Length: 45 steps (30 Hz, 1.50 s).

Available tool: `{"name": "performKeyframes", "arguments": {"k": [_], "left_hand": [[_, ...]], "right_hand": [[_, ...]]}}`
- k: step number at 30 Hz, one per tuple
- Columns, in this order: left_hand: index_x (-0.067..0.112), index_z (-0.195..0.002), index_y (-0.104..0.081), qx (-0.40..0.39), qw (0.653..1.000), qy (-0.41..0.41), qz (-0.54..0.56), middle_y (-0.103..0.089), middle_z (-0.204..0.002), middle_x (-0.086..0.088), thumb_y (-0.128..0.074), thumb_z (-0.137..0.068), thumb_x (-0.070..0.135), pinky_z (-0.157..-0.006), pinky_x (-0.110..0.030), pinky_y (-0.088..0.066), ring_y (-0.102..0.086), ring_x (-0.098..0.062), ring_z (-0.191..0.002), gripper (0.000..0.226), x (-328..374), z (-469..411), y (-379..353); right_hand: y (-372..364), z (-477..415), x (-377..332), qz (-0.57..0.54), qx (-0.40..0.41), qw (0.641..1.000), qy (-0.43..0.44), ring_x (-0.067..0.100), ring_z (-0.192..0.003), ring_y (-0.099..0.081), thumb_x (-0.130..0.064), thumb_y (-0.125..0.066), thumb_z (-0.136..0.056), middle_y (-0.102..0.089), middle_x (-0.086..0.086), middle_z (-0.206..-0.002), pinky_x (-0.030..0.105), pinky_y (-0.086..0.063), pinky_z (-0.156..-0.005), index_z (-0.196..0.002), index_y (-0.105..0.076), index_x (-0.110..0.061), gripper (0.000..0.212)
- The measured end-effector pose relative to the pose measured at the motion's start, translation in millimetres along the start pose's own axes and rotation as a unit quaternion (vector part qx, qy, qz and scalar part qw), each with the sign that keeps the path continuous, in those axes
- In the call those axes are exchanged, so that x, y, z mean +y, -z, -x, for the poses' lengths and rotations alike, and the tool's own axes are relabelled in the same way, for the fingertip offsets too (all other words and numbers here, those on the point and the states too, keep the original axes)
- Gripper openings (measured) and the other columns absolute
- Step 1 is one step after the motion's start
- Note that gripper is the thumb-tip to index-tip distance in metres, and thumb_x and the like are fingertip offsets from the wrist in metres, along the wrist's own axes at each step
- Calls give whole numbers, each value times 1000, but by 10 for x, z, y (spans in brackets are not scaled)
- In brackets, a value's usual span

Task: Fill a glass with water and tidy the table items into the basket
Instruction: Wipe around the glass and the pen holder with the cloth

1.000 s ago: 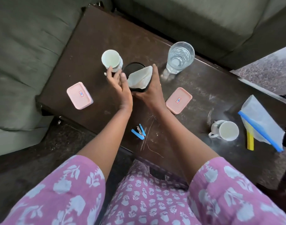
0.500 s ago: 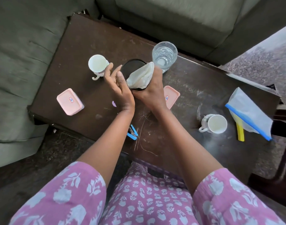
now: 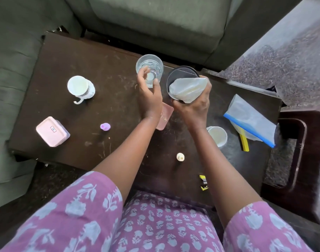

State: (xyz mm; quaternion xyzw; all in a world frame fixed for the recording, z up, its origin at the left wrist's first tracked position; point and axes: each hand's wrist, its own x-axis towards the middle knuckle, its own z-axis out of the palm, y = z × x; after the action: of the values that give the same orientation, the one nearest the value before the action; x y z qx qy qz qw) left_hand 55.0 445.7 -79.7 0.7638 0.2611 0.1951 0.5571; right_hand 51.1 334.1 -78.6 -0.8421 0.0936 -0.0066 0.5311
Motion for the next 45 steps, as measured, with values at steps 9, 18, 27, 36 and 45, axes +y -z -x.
{"name": "performKeyframes", "arguments": {"k": [9,18,27,36,45], "left_hand": [[1,-143,-20,-36,971,120,-204,-25,-149,-17,-74,-73,19,-106,-25,-21,-30,-30,-135,90,-224,-356,-96],[5,-145,-11,-85,962,133,-223,-35,-147,-13,-75,-71,20,-101,-28,-28,-37,-30,-130,99,-323,-531,-178],[4,-143,-16,-58,970,128,-198,-43,-140,-13,-71,-74,15,-93,-24,-31,-45,-30,-122,89,-312,-483,-223],[1,-142,-17,-46,975,128,-175,-42,-141,-14,-70,-75,11,-92,-21,-31,-44,-30,-123,86,-273,-443,-240],[2,-144,-11,-51,973,139,-176,-40,-142,-14,-69,-76,12,-98,-29,-32,-40,-31,-125,90,-278,-421,-254]], "right_hand": [[-259,-355,190,-23,3,997,-68,7,-111,-39,-6,-80,-58,-43,10,-130,-8,-24,-85,-136,-32,-3,92],[-468,-391,292,-7,7,994,-108,22,-115,-51,-14,-81,-58,-52,10,-128,22,-41,-92,-138,-29,-9,95],[-509,-443,283,-38,4,993,-113,12,-99,-54,-12,-80,-59,-57,4,-118,0,-38,-72,-134,-32,-16,89],[-530,-470,285,-34,1,994,-108,18,-104,-56,-14,-79,-57,-55,5,-120,23,-47,-85,-134,-31,-16,91],[-523,-435,267,-39,4,992,-118,20,-115,-51,-9,-78,-59,-49,8,-131,28,-43,-96,-140,-24,-15,97]]}}
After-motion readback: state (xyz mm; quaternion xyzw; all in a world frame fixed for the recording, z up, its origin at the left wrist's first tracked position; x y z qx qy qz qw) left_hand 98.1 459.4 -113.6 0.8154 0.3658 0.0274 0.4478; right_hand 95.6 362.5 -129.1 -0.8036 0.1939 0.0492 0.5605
